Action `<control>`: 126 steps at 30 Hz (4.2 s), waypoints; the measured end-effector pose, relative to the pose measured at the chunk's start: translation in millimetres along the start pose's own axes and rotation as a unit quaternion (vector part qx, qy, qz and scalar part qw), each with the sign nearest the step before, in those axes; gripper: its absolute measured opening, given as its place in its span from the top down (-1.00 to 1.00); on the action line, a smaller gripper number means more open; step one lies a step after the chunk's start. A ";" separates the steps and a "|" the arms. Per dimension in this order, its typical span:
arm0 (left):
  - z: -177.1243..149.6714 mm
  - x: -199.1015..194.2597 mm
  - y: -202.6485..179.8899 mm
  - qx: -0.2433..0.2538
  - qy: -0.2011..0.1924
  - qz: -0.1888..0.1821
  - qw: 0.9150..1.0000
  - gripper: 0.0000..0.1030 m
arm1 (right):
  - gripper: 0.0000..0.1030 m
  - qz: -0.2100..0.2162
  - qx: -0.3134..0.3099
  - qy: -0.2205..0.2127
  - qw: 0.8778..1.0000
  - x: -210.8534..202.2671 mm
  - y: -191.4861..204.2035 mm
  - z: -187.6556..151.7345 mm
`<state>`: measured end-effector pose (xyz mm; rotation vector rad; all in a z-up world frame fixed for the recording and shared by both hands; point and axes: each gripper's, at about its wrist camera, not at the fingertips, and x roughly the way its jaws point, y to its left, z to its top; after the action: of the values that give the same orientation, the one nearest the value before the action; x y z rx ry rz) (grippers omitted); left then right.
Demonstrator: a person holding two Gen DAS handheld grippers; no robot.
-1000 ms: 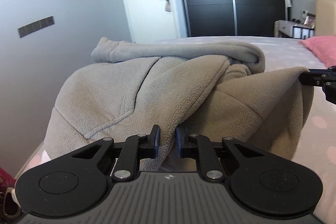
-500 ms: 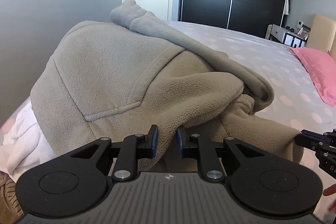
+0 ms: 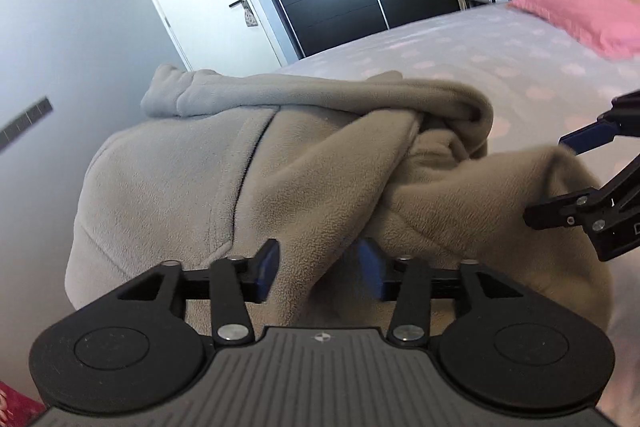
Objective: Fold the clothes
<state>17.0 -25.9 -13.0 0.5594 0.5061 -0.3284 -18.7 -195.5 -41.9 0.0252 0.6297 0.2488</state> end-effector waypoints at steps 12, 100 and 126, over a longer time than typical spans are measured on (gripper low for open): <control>0.1 27.9 2.7 -0.032 0.035 0.062 0.997 0.55 | 0.68 -0.032 0.005 0.004 0.999 11.4 -1.7 -3.6; 15.6 37.6 6.6 -0.068 0.145 -0.196 0.968 0.41 | 0.82 -0.501 0.077 -0.036 0.861 -254.4 -171.6 -12.1; 126.4 64.8 -81.5 -0.031 0.068 -0.326 0.942 0.05 | 0.09 -0.490 0.275 0.096 0.821 -368.6 -205.6 -125.1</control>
<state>81.9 -174.5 10.4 0.3404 0.8311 -0.9058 -333.5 -489.1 50.3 0.2280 0.8227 -0.9564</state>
